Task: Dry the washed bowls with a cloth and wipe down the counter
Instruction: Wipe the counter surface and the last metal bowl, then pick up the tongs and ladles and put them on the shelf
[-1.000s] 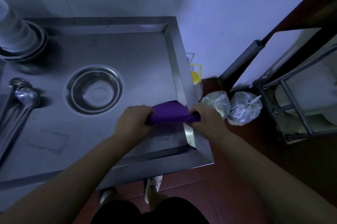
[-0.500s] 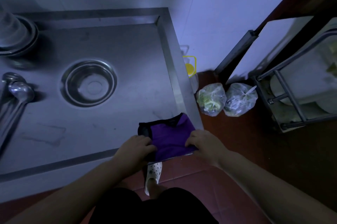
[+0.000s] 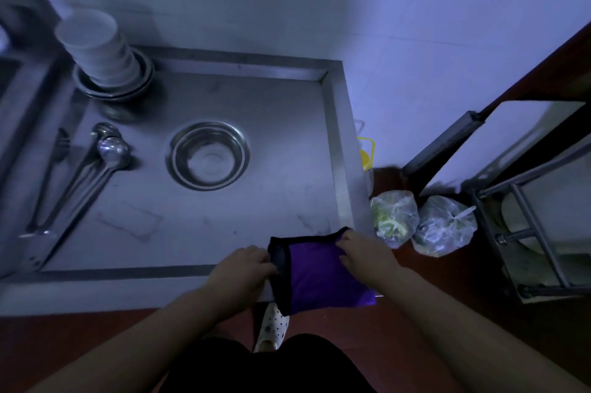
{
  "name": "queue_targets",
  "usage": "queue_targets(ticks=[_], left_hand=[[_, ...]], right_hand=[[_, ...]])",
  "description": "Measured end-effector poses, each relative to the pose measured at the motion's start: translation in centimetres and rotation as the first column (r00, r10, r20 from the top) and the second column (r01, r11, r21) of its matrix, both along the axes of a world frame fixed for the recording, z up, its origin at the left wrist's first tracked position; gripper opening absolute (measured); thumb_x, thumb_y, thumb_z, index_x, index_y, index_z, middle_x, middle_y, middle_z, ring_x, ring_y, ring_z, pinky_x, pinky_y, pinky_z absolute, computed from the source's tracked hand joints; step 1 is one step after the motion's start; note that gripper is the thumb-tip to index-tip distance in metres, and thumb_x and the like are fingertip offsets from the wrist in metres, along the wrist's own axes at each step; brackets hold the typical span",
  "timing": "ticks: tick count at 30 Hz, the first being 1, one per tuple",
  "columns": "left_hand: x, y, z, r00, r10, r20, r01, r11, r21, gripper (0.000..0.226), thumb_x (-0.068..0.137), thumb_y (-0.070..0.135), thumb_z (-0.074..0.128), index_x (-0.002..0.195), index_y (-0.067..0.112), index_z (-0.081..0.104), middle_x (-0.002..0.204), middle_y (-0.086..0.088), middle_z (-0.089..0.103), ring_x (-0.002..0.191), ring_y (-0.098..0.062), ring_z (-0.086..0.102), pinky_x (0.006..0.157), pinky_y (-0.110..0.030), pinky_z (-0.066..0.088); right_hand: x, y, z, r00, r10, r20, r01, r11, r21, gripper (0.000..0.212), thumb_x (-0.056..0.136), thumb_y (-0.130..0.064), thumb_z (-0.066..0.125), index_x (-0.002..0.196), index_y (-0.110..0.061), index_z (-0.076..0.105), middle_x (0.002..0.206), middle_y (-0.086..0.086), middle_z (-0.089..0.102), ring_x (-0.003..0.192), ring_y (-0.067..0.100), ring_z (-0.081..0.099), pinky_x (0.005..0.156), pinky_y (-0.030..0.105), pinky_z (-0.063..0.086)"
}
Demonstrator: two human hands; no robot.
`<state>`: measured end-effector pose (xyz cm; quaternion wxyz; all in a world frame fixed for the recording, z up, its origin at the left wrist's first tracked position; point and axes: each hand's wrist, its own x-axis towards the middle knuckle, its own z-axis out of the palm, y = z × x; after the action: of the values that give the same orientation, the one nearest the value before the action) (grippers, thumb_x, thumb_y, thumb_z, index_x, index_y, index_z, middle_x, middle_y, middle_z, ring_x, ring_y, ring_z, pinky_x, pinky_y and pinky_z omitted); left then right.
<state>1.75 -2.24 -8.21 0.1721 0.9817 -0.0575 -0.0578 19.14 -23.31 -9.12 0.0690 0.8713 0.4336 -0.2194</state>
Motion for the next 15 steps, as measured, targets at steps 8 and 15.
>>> queue_targets(ticks=[8, 15], left_hand=[[-5.3, 8.1, 2.1, 0.873, 0.484, -0.052, -0.486, 0.873, -0.038, 0.029, 0.082, 0.010, 0.061, 0.109, 0.017, 0.069, 0.106, -0.004, 0.063, 0.101, -0.024, 0.057, 0.084, -0.032, 0.045], [-10.4, 17.0, 2.5, 0.559, 0.828, -0.044, -0.826, 0.552, -0.110, 0.033, 0.091, 0.021, 0.056, 0.123, 0.015, 0.059, 0.121, -0.006, 0.058, 0.112, -0.023, 0.052, 0.093, -0.034, 0.042]], right_hand=[[-1.6, 9.9, 1.8, 0.999, 0.009, -0.051, 0.001, 0.981, 0.193, 0.029, 0.097, -0.022, 0.041, 0.104, -0.013, 0.067, 0.105, 0.005, 0.064, 0.094, 0.020, 0.059, 0.079, 0.033, 0.046], [-6.4, 22.4, 3.1, 0.980, 0.092, -0.179, -0.029, 0.945, 0.326, 0.026, 0.096, -0.024, 0.046, 0.109, -0.016, 0.068, 0.115, 0.000, 0.064, 0.102, 0.019, 0.058, 0.086, 0.029, 0.044]])
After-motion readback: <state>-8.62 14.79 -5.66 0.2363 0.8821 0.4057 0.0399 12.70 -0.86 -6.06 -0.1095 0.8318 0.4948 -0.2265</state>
